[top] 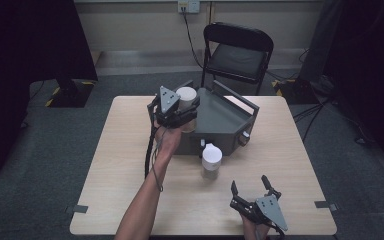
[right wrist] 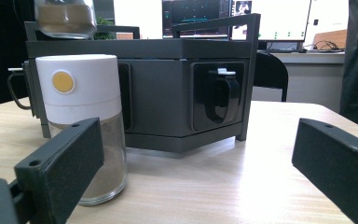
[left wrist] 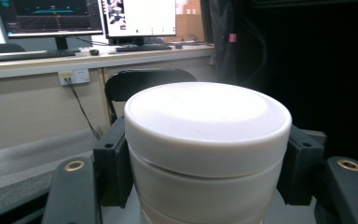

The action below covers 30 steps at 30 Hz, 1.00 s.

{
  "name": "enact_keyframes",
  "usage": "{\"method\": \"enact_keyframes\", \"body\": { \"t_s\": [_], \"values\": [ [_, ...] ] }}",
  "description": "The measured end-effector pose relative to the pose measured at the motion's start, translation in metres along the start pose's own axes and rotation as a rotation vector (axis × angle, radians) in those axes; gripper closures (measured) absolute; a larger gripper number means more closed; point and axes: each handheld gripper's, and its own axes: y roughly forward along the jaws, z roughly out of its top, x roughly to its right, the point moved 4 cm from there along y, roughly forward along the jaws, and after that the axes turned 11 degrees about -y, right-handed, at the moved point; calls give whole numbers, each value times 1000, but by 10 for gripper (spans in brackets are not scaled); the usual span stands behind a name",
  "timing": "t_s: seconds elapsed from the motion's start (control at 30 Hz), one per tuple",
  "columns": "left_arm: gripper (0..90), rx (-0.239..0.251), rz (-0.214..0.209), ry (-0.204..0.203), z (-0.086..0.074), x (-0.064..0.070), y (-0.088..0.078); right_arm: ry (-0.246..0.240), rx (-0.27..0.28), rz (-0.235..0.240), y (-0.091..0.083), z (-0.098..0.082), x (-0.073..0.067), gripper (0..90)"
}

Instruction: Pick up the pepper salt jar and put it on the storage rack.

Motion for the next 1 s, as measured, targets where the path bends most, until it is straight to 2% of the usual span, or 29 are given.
{"method": "enact_keyframes", "body": {
  "t_s": [0.1, 0.47, 0.67, 0.77, 1.0],
  "values": [
    [344, -21, 30, 1, 4, 0, 10, 1, -1, 0, 0, 0, 0, 11],
    [343, -64, 45, -6, 1, -2, 20, 0, 0, -1, 0, 0, 0, 11],
    [343, -66, 56, -24, -2, 0, 23, 0, 0, -2, 0, 0, 0, 11],
    [343, -75, 55, -20, -3, 2, 25, 0, 0, -1, 0, 0, 0, 11],
    [342, -52, 61, -38, -9, 1, 25, 0, 0, 0, 0, 0, 0, 11]
  ]
}}
